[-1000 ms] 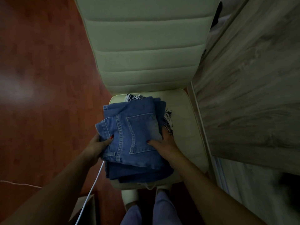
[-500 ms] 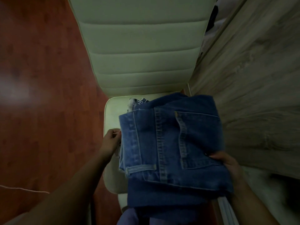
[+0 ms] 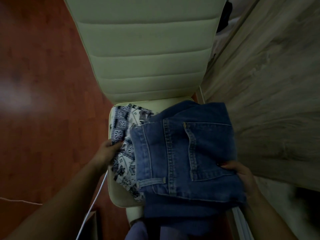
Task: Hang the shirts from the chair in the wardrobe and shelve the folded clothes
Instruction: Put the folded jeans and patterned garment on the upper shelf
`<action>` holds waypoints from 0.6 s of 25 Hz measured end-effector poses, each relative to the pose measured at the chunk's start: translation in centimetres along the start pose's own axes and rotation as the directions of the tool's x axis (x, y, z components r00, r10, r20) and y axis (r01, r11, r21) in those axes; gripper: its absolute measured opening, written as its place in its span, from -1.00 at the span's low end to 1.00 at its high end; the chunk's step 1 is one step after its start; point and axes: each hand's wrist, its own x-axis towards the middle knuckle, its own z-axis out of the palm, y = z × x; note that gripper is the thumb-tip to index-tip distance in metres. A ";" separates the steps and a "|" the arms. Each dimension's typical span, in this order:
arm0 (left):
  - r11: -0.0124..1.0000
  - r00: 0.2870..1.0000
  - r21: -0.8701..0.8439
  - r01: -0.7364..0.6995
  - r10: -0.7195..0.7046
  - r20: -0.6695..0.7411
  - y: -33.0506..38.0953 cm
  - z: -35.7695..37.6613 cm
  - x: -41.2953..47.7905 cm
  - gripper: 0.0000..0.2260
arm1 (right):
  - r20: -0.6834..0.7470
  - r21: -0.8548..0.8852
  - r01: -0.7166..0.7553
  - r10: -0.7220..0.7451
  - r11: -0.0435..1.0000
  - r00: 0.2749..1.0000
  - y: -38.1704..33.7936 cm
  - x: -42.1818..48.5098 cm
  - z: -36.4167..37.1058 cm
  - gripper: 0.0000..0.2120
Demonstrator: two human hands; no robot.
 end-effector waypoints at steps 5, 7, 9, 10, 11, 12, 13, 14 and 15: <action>0.986 0.987 0.165 -0.034 0.007 0.163 -0.4 -1.7 -0.6 -0.51 | 0.035 0.053 0.001 -0.003 0.999 0.999 -0.5 1.5 2.1 -0.43; 0.992 0.991 0.130 -0.001 -0.017 0.134 -0.3 -1.3 -1.0 -0.53 | 0.043 0.055 0.009 -0.011 0.998 0.999 -0.5 1.8 2.1 -0.44; 0.998 0.993 0.001 0.068 -0.068 0.092 0.4 -1.8 -1.8 -0.40 | 0.058 0.070 0.021 -0.026 0.997 0.998 -0.7 2.1 2.5 -0.44; 0.995 0.996 -0.072 0.062 -0.057 0.069 0.9 -2.5 -2.2 -0.40 | 0.066 0.079 0.021 -0.026 0.997 0.997 -0.7 2.4 3.0 -0.44; 0.992 0.998 -0.125 0.031 -0.024 0.053 1.8 -3.2 -2.7 -0.46 | 0.071 0.083 0.028 -0.034 0.996 0.997 -0.5 3.0 3.3 -0.44; 0.986 0.999 -0.166 -0.015 0.020 0.032 2.6 -4.2 -3.0 -0.53 | 0.060 0.073 0.040 -0.044 0.997 0.997 -0.1 3.9 3.6 -0.44; 0.978 0.998 -0.199 -0.060 0.062 0.002 3.6 -5.3 -3.5 -0.56 | 0.034 0.053 0.046 -0.047 0.998 0.998 0.4 5.3 3.6 -0.44; 0.968 0.994 -0.225 -0.109 0.103 -0.037 4.4 -6.2 -3.8 -0.54 | 0.016 0.024 0.039 -0.039 0.999 0.999 0.9 6.8 3.4 -0.44; 0.955 0.987 -0.251 -0.158 0.148 -0.058 5.3 -7.1 -4.3 -0.51 | 0.021 -0.028 0.031 -0.030 0.999 0.999 1.5 8.5 3.1 -0.42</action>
